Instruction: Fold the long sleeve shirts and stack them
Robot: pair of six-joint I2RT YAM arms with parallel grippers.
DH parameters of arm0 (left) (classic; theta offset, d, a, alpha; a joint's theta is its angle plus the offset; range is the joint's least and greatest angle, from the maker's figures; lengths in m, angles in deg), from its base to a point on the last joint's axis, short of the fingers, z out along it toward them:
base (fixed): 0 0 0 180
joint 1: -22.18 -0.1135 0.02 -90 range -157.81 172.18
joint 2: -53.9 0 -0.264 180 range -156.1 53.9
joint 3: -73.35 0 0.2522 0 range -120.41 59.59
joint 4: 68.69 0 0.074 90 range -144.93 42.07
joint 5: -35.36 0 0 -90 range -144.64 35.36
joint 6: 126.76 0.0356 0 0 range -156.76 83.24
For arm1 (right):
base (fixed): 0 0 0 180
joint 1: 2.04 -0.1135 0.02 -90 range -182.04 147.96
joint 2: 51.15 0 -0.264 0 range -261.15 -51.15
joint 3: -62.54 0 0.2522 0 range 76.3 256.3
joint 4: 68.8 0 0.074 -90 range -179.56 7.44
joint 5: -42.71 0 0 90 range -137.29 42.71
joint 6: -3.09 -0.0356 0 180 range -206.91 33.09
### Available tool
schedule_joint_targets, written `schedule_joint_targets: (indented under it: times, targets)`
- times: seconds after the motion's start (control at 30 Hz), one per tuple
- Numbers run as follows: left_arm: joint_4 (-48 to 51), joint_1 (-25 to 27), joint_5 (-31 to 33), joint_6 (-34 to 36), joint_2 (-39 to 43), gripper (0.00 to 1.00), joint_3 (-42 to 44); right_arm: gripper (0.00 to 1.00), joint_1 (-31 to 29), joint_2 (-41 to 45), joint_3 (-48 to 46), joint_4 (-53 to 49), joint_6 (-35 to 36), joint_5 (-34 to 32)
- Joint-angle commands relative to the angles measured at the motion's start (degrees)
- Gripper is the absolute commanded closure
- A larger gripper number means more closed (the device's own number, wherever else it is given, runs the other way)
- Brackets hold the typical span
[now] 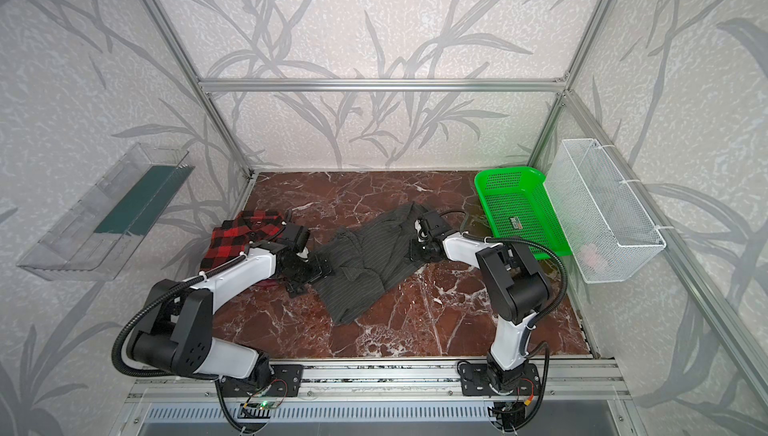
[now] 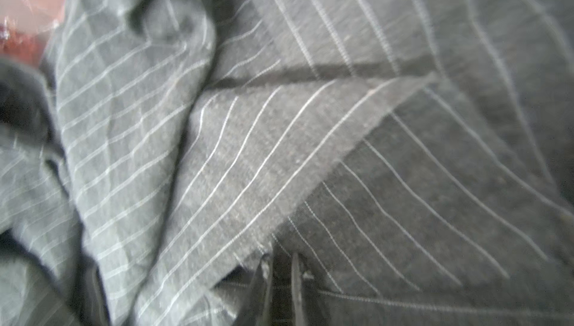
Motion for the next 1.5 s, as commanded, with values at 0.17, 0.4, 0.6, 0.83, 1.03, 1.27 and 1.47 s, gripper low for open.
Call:
schedule_joint_targets:
  times: [0.17, 0.4, 0.6, 0.83, 1.03, 1.27, 1.47]
  targets:
    - [-0.73, -0.94, -2.63, 1.98, -1.42, 0.01, -5.79, 0.84, -7.17, 22.66, -19.83, -1.79, -12.21, 2.65]
    - [1.01, -1.14, 0.75, 2.82, 5.28, 0.01, -1.02, 0.67, -7.95, 41.14, -14.4, -14.84, -9.58, -3.04]
    - [-4.05, -1.19, 0.22, 2.23, 10.78, 0.01, 7.5, 0.63, -7.91, 32.85, -7.57, -10.76, -4.66, 5.89]
    - [-8.27, -1.14, -0.84, 1.83, 9.49, 0.01, 10.35, 0.69, -14.15, 18.55, 0.86, -2.13, -3.64, 12.05]
    - [-11.75, -1.12, -1.93, 1.65, 8.24, 0.01, 11.8, 0.79, -16.67, 4.94, 6.5, 5.42, -6.45, 15.15]
    - [-17.54, -1.06, -4.2, 1.24, 6.69, 0.01, 15.32, 0.86, -16.96, -5.44, 8.91, 9.65, -7.34, 13.24]
    - [-22.66, -1.04, -7.2, 0.6, 3.38, 0.04, 17.81, 0.88, -16.96, -9.91, 9.62, 8.96, -5.91, 9.87]
